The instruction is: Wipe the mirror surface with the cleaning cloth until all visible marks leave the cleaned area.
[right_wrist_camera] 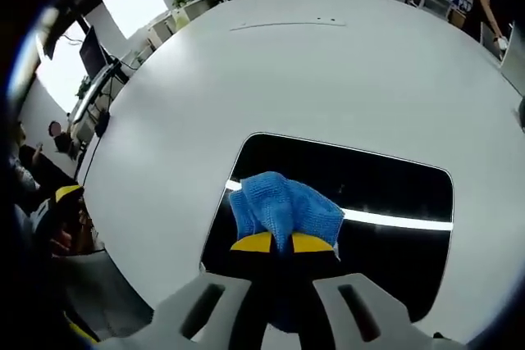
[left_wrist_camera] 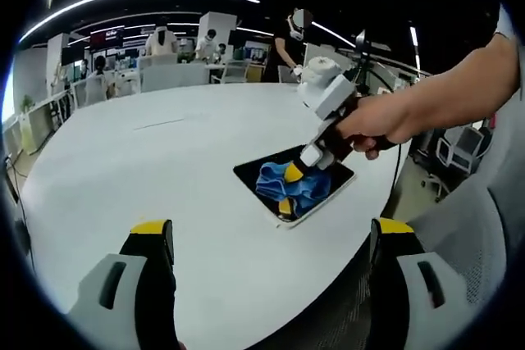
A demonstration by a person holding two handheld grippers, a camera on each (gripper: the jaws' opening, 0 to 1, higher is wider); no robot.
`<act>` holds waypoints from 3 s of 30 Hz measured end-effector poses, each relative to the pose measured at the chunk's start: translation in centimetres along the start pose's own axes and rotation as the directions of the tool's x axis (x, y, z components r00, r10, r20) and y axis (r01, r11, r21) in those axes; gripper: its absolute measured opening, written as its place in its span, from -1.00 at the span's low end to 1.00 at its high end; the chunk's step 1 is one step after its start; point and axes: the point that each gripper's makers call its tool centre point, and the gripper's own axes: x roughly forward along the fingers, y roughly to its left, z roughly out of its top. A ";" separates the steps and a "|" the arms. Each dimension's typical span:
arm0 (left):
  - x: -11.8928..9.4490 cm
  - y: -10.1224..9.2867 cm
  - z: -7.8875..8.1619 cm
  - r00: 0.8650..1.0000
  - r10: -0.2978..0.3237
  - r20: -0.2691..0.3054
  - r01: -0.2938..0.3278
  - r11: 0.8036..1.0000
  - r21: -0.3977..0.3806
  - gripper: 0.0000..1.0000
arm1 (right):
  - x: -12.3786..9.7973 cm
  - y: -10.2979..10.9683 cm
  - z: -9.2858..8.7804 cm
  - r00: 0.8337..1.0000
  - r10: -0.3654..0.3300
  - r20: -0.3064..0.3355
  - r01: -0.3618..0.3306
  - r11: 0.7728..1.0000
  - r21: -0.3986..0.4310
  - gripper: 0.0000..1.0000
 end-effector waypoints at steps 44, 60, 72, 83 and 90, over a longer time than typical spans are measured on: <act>0.3 0.3 0.4 1.000 0.027 -0.010 -0.026 0.996 0.089 0.98 | -1.5 1.3 -3.4 0.997 0.079 -0.004 -0.078 0.997 0.016 -0.97; 0.3 0.6 -0.3 0.999 0.026 -0.039 -0.025 0.999 0.048 0.98 | -2.1 -0.5 -3.8 0.997 0.082 0.009 -0.082 0.996 0.032 -0.97; 0.2 0.9 -0.4 0.998 0.041 -0.045 -0.039 0.998 0.042 0.98 | -2.3 -1.5 -4.0 0.997 0.076 0.019 -0.076 0.997 0.019 -0.97; 0.2 0.9 -0.5 0.998 0.040 -0.053 -0.038 0.999 0.039 0.98 | -2.5 -2.0 -4.0 0.997 0.077 0.009 -0.077 0.995 0.056 -0.98; 0.3 1.0 -0.6 0.998 0.039 -0.057 -0.037 0.999 0.036 0.98 | -2.1 -2.3 -3.2 0.998 0.062 0.015 -0.063 0.996 0.070 -0.99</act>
